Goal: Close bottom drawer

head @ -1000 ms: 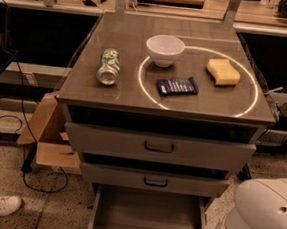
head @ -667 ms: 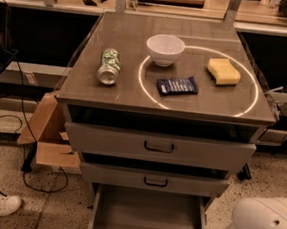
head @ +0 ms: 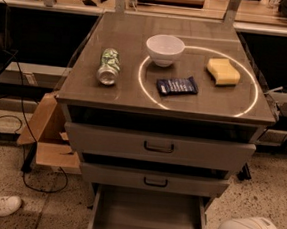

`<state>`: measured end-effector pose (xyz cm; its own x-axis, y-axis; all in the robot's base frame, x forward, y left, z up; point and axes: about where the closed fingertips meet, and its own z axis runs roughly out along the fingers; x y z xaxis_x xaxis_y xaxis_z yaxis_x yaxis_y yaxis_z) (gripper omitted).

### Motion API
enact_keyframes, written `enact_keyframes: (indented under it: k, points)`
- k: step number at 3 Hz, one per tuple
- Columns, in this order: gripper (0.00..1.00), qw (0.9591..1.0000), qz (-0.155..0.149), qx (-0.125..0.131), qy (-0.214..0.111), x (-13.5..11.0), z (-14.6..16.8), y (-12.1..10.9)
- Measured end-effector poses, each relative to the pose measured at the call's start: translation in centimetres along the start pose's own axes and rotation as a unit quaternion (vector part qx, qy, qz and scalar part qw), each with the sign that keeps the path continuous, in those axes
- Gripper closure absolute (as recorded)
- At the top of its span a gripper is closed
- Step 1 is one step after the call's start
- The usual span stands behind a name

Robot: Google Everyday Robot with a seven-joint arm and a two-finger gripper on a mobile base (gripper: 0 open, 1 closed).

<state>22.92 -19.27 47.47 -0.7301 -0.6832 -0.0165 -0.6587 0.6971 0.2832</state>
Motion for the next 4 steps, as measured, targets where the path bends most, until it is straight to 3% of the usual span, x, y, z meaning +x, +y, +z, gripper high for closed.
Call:
enact_keyframes:
  k: [1,3,4]
  points:
    - [1.0,1.0,0.0,0.0,0.0,0.0,0.0,0.0]
    - [1.0,0.9971,0.066,-0.032,0.02,3.2,8.6,-2.1]
    - [1.0,0.9943,0.093,-0.047,0.026,3.7,12.2,-3.2]
